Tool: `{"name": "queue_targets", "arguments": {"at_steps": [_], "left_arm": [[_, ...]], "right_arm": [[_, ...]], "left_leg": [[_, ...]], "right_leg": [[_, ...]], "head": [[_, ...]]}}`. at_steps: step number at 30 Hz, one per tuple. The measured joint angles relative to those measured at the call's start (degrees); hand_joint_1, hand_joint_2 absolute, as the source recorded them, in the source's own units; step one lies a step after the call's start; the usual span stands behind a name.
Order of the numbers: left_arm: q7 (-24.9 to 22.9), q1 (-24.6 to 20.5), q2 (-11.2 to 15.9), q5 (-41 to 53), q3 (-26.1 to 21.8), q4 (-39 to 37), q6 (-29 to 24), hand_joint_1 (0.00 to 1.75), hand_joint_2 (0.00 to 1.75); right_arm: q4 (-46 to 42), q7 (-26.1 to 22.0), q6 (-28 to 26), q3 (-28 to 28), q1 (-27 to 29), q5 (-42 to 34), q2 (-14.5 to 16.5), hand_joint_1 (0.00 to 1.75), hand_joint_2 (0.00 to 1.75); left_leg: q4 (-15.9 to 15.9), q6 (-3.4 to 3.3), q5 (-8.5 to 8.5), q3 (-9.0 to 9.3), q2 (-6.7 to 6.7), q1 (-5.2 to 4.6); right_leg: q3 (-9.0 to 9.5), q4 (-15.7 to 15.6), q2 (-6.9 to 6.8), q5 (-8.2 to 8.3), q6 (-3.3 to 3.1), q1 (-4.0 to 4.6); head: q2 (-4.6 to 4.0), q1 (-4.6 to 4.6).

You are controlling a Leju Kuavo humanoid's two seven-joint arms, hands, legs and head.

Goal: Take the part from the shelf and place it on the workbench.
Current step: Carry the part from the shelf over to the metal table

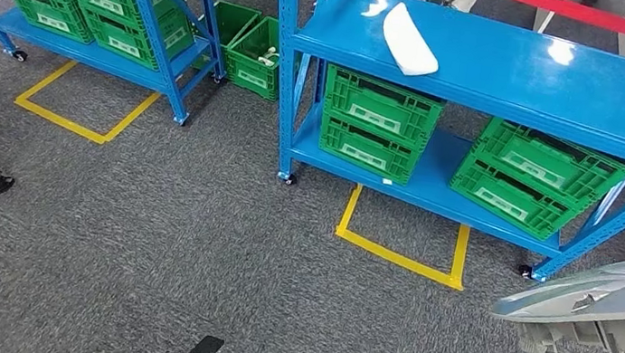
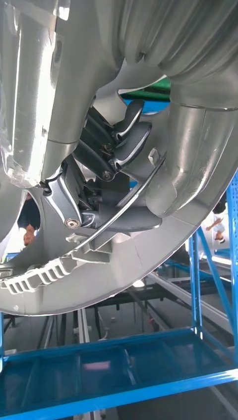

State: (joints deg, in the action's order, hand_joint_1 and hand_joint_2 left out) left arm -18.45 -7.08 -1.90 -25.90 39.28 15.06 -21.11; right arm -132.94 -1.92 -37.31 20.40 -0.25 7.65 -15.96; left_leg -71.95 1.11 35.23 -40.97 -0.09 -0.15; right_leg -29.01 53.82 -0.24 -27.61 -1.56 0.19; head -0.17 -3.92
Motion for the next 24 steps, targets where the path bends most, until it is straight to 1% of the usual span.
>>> {"name": "queue_targets", "arguments": {"at_steps": [1,2,3,4,5,6,7,8,9,10,11,12,13,14,15,16,17,18,19,20,21,22,23,24], "left_arm": [[0.0,0.0,0.02,-0.04,0.08,0.0,-0.01,0.0,1.75],[0.0,0.01,0.04,-0.09,0.14,0.0,-0.01,0.0,1.75],[0.0,0.0,0.06,-0.14,0.16,0.0,-0.02,0.0,1.75],[-0.01,-0.03,0.09,-0.19,0.16,0.01,-0.03,0.0,1.75],[-0.03,-0.09,0.15,-0.24,0.18,0.01,-0.05,0.0,1.75],[-0.04,-0.16,0.2,-0.28,0.19,0.02,-0.07,0.0,1.75],[-0.05,-0.23,0.24,-0.31,0.2,0.03,-0.09,0.0,1.75],[-0.06,-0.26,0.28,-0.33,0.21,0.03,-0.11,0.0,1.75],[-0.04,-0.26,0.3,-0.33,0.21,0.03,-0.13,0.0,1.75],[-0.05,-0.24,0.32,-0.36,0.22,0.02,-0.15,0.0,1.75],[-0.05,-0.22,0.33,-0.39,0.22,0.02,-0.16,0.0,1.75],[-0.06,-0.21,0.33,-0.42,0.23,0.02,-0.17,0.0,1.75],[-0.07,-0.21,0.32,-0.45,0.25,0.02,-0.17,0.0,1.75],[-0.07,-0.2,0.31,-0.47,0.26,0.02,-0.17,0.0,1.75],[-0.07,-0.19,0.31,-0.48,0.28,0.02,-0.16,0.0,1.75],[-0.07,-0.18,0.31,-0.48,0.33,0.02,-0.16,0.0,1.75],[-0.07,-0.17,0.31,-0.48,0.4,0.02,-0.16,0.0,1.75],[-0.07,-0.17,0.31,-0.48,0.5,0.02,-0.16,0.0,1.75],[-0.07,-0.16,0.3,-0.48,0.6,0.02,-0.15,0.0,1.75],[-0.07,-0.16,0.3,-0.48,0.67,0.02,-0.15,0.0,1.75],[-0.07,-0.16,0.32,-0.48,0.72,0.02,-0.15,0.0,1.75],[-0.07,-0.17,0.36,-0.48,0.77,0.02,-0.16,0.0,1.75],[-0.07,-0.17,0.43,-0.48,0.84,0.02,-0.17,0.0,1.75],[-0.07,-0.16,0.51,-0.48,0.93,0.02,-0.17,0.0,1.75]], "right_arm": [[0.01,0.02,0.0,0.03,0.01,0.29,0.03,1.75,1.75],[0.01,0.04,0.0,0.06,0.02,0.53,0.07,1.75,1.75],[0.0,0.04,0.0,0.09,0.03,0.67,0.12,1.75,1.75],[-0.01,0.04,0.0,0.11,0.09,0.77,0.18,1.75,1.75],[-0.03,0.03,0.0,0.14,0.17,0.79,0.24,1.75,1.75],[-0.08,0.02,0.0,0.16,0.26,0.8,0.31,1.75,1.75],[-0.11,-0.01,0.0,0.19,0.32,0.81,0.37,1.75,1.75],[-0.14,-0.03,0.0,0.21,0.36,0.82,0.41,1.75,1.75],[-0.16,-0.04,0.0,0.23,0.38,0.83,0.44,1.75,1.75],[-0.16,-0.05,0.0,0.25,0.4,0.83,0.46,1.75,1.75],[-0.17,-0.05,0.0,0.25,0.45,0.83,0.48,1.75,1.75],[-0.17,-0.05,0.0,0.25,0.5,0.83,0.5,1.75,1.75],[-0.17,-0.05,0.0,0.25,0.54,0.83,0.54,1.75,1.75],[-0.17,-0.05,0.0,0.26,0.57,0.82,0.57,1.75,1.75],[-0.16,-0.05,0.0,0.27,0.62,0.81,0.63,1.75,1.75],[-0.16,-0.05,0.0,0.28,0.66,0.8,0.68,1.75,1.75],[-0.15,-0.05,0.0,0.29,0.7,0.8,0.72,1.75,1.75],[-0.15,-0.05,0.0,0.29,0.72,0.8,0.75,1.75,1.75],[-0.15,-0.05,0.0,0.29,0.72,0.8,0.78,1.75,1.75],[-0.15,-0.05,0.0,0.29,0.71,0.81,0.81,1.75,1.75],[-0.16,-0.05,0.0,0.3,0.71,0.81,0.85,1.75,1.75],[-0.16,-0.05,0.0,0.3,0.71,0.81,0.9,1.75,1.75],[-0.17,-0.05,0.0,0.3,0.73,0.82,0.93,1.75,1.75],[-0.17,-0.05,0.0,0.29,0.76,0.82,0.96,1.75,1.75]], "left_leg": [[-1.98,0.09,-0.12,0.13,-0.02,0.05],[-1.83,0.06,-1.47,1.32,-0.01,0.07],[0.21,-0.09,-3.1,3.53,0.02,0.07],[3.86,-0.38,-4.17,6.72,0.09,0.02],[8.41,-0.73,-4.29,10.2,0.24,-0.11],[12.32,-1.06,-3.67,12.96,0.37,-0.26],[15.06,-1.36,-2.93,14.72,0.46,-0.46],[16.42,-1.62,-2.58,15.32,0.5,-0.66],[16.83,-1.91,-2.95,15.1,0.5,-0.66],[17.0,-2.24,-3.63,14.66,0.52,-0.61],[17.18,-2.64,-4.39,14.07,0.56,-0.49],[17.36,-2.91,-5.22,13.3,0.61,-0.32],[17.33,-3.08,-5.98,12.43,0.62,-0.29],[17.29,-3.17,-6.71,11.47,0.61,-0.29],[17.22,-3.11,-7.44,10.49,0.61,-0.3],[17.1,-3.04,-8.15,9.48,0.63,-0.29],[16.93,-2.91,-8.8,8.49,0.67,-0.25],[16.72,-2.73,-9.37,7.55,0.71,-0.19],[16.44,-2.49,-9.87,6.7,0.74,-0.09],[16.14,-2.22,-10.27,6.03,0.75,-0.04],[15.82,-1.9,-10.69,5.47,0.78,-0.1],[15.61,-1.56,-11.16,5.09,0.84,-0.2],[15.52,-1.25,-11.69,4.82,0.91,-0.33],[15.5,-0.92,-12.26,4.59,0.98,-0.43]], "right_leg": [[-1.23,0.43,-0.05,0.58,0.03,0.06],[-2.47,0.96,-0.09,1.08,0.09,0.11],[-3.66,1.53,-0.12,1.53,0.17,0.17],[-4.68,2.11,-0.14,1.92,0.29,0.21],[-5.49,2.66,-0.17,2.28,0.45,0.3],[-5.98,3.05,-0.24,2.64,0.68,0.3],[-6.24,3.27,-0.33,3.03,0.95,0.24],[-6.38,3.3,-0.43,3.48,1.26,0.14],[-6.52,3.21,-0.48,3.89,1.57,0.0],[-6.82,3.35,-0.41,3.63,1.92,-0.1],[-7.29,4.19,-0.31,2.38,2.29,-0.15],[-7.95,6.08,-0.21,0.1,2.64,-0.24],[-8.7,9.24,-0.13,-3.01,2.99,-0.38],[-9.38,13.13,-0.12,-5.97,3.25,-0.52],[-9.77,16.83,-0.12,-8.01,3.46,-0.65],[-9.65,19.4,-0.12,-8.77,3.59,-0.74],[-8.74,20.05,-0.12,-8.16,3.69,-0.8],[-6.95,18.62,-0.12,-6.63,3.79,-0.87],[-4.31,15.35,-0.09,-4.89,3.93,-1.01],[-1.37,11.18,0.01,-3.75,4.15,-1.21],[1.61,6.57,0.35,-3.56,4.14,-1.29],[3.63,3.19,0.68,-3.87,4.0,-1.32],[4.62,1.29,0.99,-4.38,3.69,-1.25],[4.89,0.46,1.18,-4.56,3.18,-1.09]], "head": [[0.0,-0.01],[0.0,-0.02],[0.0,-0.04],[0.0,-0.2],[0.0,-0.41],[0.0,-0.62],[0.0,-0.83],[0.0,-0.94],[0.0,-1.02],[0.0,-1.07],[0.0,-1.09],[0.0,-1.03],[0.0,-0.92],[0.0,-0.85],[0.0,-0.8],[0.0,-0.78],[0.0,-0.78],[0.0,-0.78],[0.0,-0.78],[0.0,-0.78],[0.0,-0.73],[0.0,-0.71],[0.0,-0.69],[0.0,-0.68]]}}
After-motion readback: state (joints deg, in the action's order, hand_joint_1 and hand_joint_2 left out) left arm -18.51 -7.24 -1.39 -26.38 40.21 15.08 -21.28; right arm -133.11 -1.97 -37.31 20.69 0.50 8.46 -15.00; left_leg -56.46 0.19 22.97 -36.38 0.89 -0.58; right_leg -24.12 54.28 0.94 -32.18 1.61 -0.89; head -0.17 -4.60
